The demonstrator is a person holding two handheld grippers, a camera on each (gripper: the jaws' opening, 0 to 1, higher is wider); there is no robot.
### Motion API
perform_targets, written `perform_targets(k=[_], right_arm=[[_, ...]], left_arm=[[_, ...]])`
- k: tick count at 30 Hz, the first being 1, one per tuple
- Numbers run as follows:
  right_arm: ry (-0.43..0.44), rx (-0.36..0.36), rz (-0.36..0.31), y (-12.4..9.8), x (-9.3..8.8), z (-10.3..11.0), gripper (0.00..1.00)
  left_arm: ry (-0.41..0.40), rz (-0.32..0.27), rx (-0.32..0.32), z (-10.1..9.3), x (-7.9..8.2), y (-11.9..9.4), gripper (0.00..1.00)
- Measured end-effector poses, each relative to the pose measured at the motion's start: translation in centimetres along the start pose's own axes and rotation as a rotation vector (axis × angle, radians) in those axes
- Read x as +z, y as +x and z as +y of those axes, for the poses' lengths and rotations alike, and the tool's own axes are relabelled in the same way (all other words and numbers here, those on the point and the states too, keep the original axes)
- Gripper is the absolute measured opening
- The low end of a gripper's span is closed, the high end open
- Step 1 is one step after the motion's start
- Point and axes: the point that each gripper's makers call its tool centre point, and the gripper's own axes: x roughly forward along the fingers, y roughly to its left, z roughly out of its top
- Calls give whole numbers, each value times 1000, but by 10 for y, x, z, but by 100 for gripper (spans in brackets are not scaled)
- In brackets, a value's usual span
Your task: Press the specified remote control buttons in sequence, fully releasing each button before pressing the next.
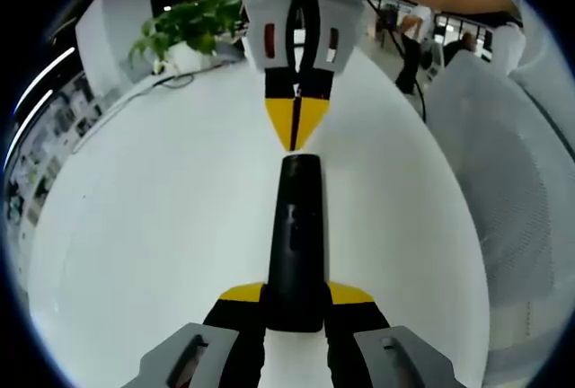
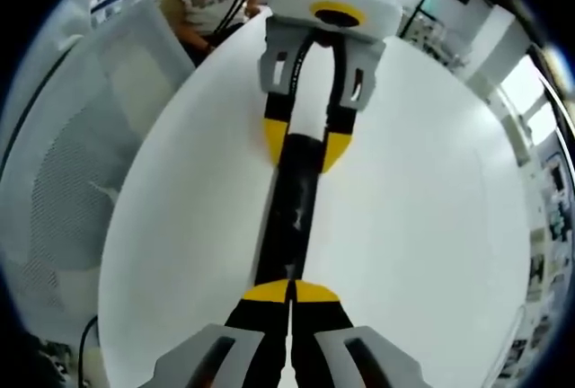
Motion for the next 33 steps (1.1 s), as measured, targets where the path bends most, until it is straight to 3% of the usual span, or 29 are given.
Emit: perform_targets(k=[33], right_arm=[[-7,31,-4,15,2,4,0]], left_arm=[[1,-3,-1,0,0,0,24]])
